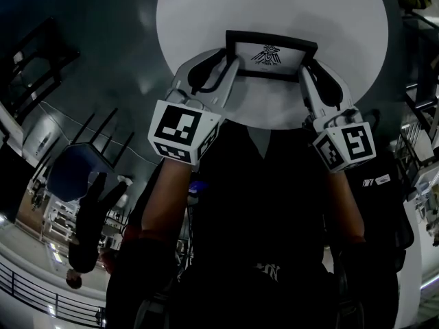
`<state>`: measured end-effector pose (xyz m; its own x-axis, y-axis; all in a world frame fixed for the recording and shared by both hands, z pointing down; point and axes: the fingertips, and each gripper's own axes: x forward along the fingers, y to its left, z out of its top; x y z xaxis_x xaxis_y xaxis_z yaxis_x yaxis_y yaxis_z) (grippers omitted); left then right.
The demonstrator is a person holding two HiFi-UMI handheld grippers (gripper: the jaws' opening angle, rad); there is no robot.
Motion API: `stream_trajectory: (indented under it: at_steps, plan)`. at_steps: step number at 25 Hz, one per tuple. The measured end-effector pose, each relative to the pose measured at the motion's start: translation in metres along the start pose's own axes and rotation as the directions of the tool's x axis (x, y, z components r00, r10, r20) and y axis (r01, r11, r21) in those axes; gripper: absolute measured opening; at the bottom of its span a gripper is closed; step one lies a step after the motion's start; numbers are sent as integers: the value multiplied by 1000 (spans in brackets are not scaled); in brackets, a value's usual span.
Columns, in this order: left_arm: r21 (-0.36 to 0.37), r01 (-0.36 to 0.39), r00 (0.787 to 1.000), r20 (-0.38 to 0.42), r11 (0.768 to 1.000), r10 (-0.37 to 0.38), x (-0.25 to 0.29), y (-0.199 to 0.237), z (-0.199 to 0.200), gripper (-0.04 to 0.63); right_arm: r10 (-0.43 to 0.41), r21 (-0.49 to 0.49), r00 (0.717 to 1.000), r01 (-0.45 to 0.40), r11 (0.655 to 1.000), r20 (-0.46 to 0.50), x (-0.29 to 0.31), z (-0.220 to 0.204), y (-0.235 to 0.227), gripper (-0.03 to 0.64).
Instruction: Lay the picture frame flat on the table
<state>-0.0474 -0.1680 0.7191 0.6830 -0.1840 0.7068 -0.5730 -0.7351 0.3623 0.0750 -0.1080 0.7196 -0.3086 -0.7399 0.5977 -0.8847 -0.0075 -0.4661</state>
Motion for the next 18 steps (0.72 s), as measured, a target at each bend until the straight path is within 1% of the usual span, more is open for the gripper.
stream_trajectory:
  at_steps: [4, 13, 18]
  plan:
    - [2, -6, 1000, -14, 1000, 6, 15, -4, 8, 83, -14, -33, 1000, 14, 999, -22, 3, 6, -16, 78]
    - [23, -15, 1000, -16, 1000, 16, 18, -3, -3, 91, -36, -99, 999, 33, 995, -31, 8, -2, -16, 86]
    - [52, -25, 1000, -17, 998, 26, 21, -3, -6, 97, -60, -144, 997, 53, 988, -42, 11, -6, -17, 95]
